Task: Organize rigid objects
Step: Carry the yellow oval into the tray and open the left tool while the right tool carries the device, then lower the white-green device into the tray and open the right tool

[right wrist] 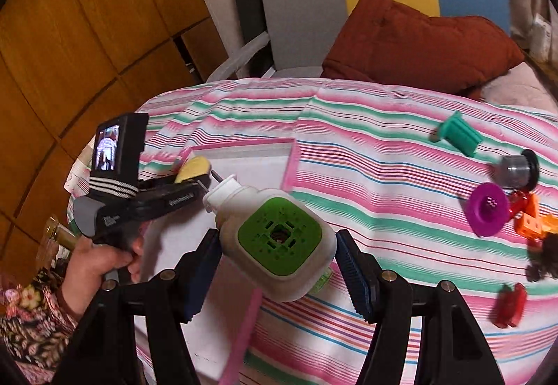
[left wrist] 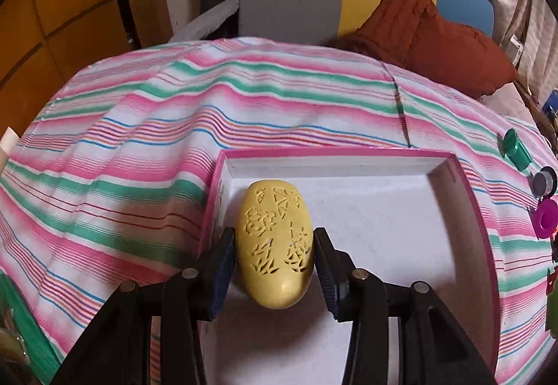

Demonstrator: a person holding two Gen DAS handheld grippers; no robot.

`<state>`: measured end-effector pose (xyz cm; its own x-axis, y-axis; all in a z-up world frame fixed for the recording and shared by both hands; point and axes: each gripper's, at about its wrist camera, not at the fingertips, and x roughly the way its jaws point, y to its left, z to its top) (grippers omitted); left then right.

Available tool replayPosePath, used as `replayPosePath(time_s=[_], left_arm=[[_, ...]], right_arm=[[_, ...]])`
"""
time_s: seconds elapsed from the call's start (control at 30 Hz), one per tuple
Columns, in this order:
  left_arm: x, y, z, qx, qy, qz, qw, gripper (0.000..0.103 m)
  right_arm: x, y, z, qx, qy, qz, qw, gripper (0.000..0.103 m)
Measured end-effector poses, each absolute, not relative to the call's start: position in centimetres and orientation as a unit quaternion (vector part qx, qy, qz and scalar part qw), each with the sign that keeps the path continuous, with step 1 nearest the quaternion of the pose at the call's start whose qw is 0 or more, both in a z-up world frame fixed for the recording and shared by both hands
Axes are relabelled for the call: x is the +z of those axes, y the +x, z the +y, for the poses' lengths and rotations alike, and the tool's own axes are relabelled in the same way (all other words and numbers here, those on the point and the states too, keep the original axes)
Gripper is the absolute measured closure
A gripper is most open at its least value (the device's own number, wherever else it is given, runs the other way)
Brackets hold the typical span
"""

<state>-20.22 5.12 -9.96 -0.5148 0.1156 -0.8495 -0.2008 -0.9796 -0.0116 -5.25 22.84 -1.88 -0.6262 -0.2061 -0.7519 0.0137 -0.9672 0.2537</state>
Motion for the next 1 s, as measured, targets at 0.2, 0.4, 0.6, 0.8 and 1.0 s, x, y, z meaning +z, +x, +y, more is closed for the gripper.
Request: replayPosePath(time_s=[0.2, 0.4, 0.6, 0.8, 1.0], left_arm=[[-9.9, -20.6, 4.5, 0.867, -0.490, 0.010, 0.095, 0.059], [-7.8, -19.6, 2.4, 0.873, -0.472, -0.058, 0.109, 0.058], [-5.2, -17.0, -0.6, 0.890, -0.435, -0.102, 0.097, 0.057], [-5.2, -11.8, -2.4, 0.895, -0.420, -0.128, 0.080, 0.057], [-6.1, -6.9, -2.7, 0.893, -0.422, -0.130, 0.086, 0.057]], right_arm=[[-2.0, -7.1, 22.2, -0.895, 0.428, -0.115, 0.054, 0.037], [-2.3, -8.7, 21.7, -0.895, 0.430, -0.112, 0.042, 0.036], [-2.9, -9.8, 20.1, -0.893, 0.439, -0.092, 0.047, 0.036], [-4.5, -12.8, 16.9, -0.882, 0.464, -0.068, 0.057, 0.036], [-6.8, -16.3, 14.2, -0.870, 0.488, -0.058, 0.049, 0.036]])
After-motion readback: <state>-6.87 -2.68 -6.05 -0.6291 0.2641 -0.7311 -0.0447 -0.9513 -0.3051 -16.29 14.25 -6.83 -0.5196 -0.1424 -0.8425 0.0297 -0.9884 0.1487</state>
